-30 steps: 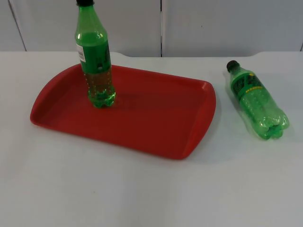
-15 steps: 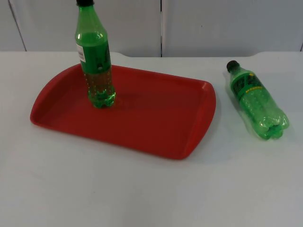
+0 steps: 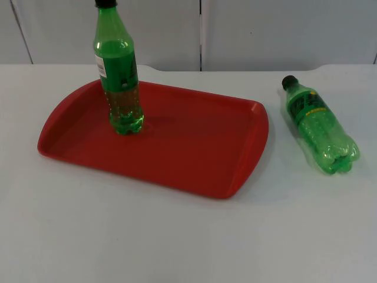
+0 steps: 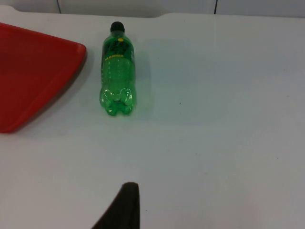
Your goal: Place the bottle upright on the tray.
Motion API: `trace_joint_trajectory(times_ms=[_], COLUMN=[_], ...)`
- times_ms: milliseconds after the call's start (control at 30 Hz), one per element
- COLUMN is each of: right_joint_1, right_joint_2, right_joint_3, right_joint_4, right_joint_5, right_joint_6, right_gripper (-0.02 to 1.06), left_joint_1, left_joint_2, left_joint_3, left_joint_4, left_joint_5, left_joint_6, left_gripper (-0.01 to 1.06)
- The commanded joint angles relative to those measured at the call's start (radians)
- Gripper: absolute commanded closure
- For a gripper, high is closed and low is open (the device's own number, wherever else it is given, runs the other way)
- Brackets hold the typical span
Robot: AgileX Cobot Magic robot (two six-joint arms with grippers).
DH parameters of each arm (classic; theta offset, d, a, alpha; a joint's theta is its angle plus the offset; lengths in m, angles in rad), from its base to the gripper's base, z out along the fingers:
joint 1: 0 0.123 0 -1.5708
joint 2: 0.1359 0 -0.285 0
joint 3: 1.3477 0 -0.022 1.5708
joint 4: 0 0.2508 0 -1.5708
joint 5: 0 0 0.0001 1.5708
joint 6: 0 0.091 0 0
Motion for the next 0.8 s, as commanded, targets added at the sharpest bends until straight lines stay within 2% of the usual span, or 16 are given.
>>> trace_joint_trajectory(times_ms=[0,333,367,533,567,633,767], right_joint_1=[-0.008,-0.008,-0.008,-0.008,-0.008,-0.008,-0.008], right_joint_2=[-0.003,-0.003,-0.003,-0.003,-0.003,-0.003,-0.003], right_joint_3=[0.002,0.002,0.002,0.002,0.002,0.002,0.0], right_joint_4=[-0.005,-0.005,-0.005,-0.005,-0.005,-0.005,-0.005], right_joint_5=[-0.005,-0.005,-0.005,-0.005,-0.005,-0.005,-0.007], right_joint_6=[0.0,0.0,0.0,0.0,0.0,0.0,0.0], right_gripper=[0.0,0.0,0.0,0.0,0.0,0.0,0.0], left_joint_1=[-0.001,-0.001,-0.001,-0.001,-0.001,-0.001,-0.001], left_joint_2=[-0.032,-0.251,-0.251,-0.3,-0.3,-0.3,-0.3], left_joint_3=[0.005,0.005,0.005,0.005,0.005,0.021,0.054], left_joint_4=[-0.022,-0.01,-0.01,0.006,0.006,0.019,0.017], left_joint_5=[0.04,0.259,0.259,0.388,0.388,0.44,0.464], left_joint_6=[0.014,0.021,0.021,0.021,0.021,0.021,0.021], left_gripper=[0.0,0.0,0.0,0.0,0.0,0.0,0.0])
